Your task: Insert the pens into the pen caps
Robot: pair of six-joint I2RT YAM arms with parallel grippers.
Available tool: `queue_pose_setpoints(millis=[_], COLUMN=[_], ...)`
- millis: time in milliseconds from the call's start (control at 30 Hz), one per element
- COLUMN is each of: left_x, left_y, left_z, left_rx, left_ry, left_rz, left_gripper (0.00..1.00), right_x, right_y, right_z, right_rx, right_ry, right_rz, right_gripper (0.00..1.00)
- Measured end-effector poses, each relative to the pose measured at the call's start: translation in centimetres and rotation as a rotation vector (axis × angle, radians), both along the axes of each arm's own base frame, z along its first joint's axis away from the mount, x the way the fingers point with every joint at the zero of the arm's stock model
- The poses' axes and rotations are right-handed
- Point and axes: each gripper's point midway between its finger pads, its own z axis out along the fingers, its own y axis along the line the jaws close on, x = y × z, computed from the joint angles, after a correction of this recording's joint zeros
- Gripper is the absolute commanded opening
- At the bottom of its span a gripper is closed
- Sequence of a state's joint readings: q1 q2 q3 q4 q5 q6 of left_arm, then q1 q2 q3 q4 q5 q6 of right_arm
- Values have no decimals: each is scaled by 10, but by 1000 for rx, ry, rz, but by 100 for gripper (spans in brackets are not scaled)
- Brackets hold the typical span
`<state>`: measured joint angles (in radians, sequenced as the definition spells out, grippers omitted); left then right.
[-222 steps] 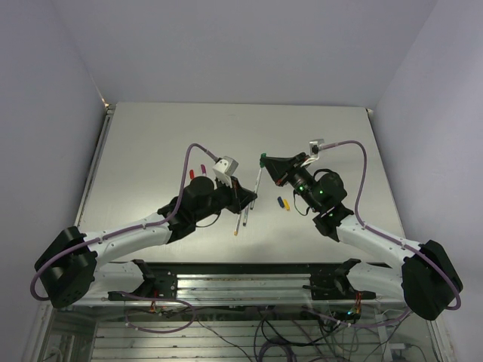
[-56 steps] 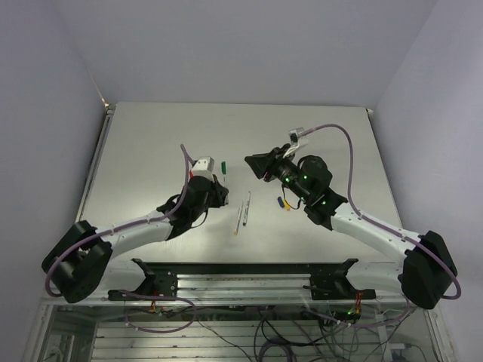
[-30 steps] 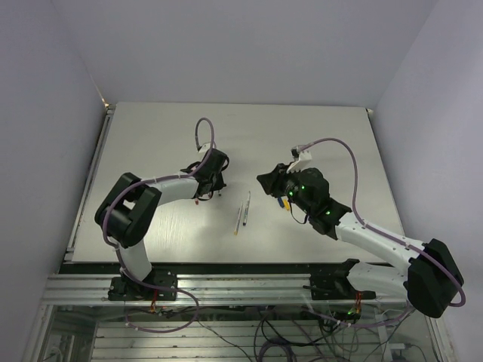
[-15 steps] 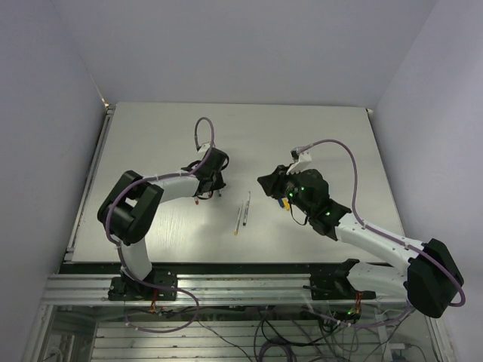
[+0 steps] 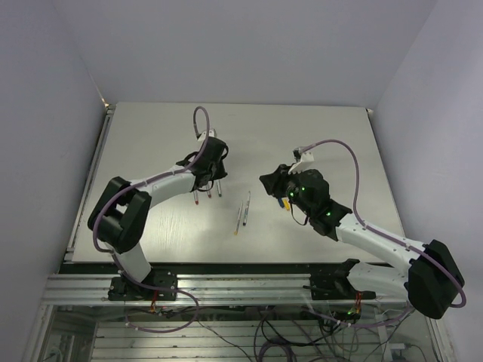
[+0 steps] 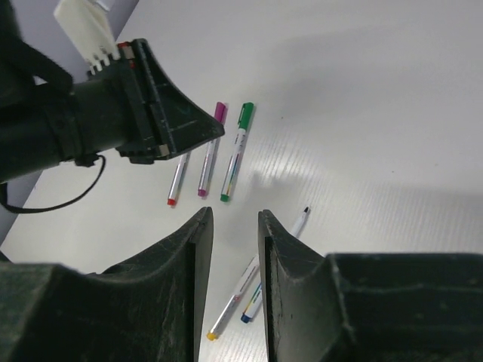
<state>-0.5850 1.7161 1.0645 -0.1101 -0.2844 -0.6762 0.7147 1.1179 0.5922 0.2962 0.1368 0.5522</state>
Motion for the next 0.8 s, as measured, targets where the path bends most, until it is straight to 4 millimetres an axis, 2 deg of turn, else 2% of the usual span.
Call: queue_pose_setpoints(millis=[133, 267, 433, 567, 700, 800], left_x=[-4, -22, -69, -104, -123, -130], left_y=[-4, -17, -42, -50, -53, -53], left_z=[16, 21, 8, -4, -7, -8], left_rx=[10, 54, 115, 174, 206, 215], left_ry=[-34, -40, -7, 42, 67, 78], left_rz=[-41, -120, -273, -368, -420, -438], left_gripper=[34, 34, 35, 37, 39, 41], right_x=[2, 4, 9, 13, 13, 10], right_y=[-8, -24, -61, -85, -98, -101], right_z=[-3, -21, -48, -56, -53, -52], right_rx=[-8, -50, -101, -104, -79, -65], right_ry=[15, 77, 190, 237, 234, 230], right_rz=[-47, -130, -278, -359, -392, -394], right_gripper=[31, 29, 26, 26, 25, 25])
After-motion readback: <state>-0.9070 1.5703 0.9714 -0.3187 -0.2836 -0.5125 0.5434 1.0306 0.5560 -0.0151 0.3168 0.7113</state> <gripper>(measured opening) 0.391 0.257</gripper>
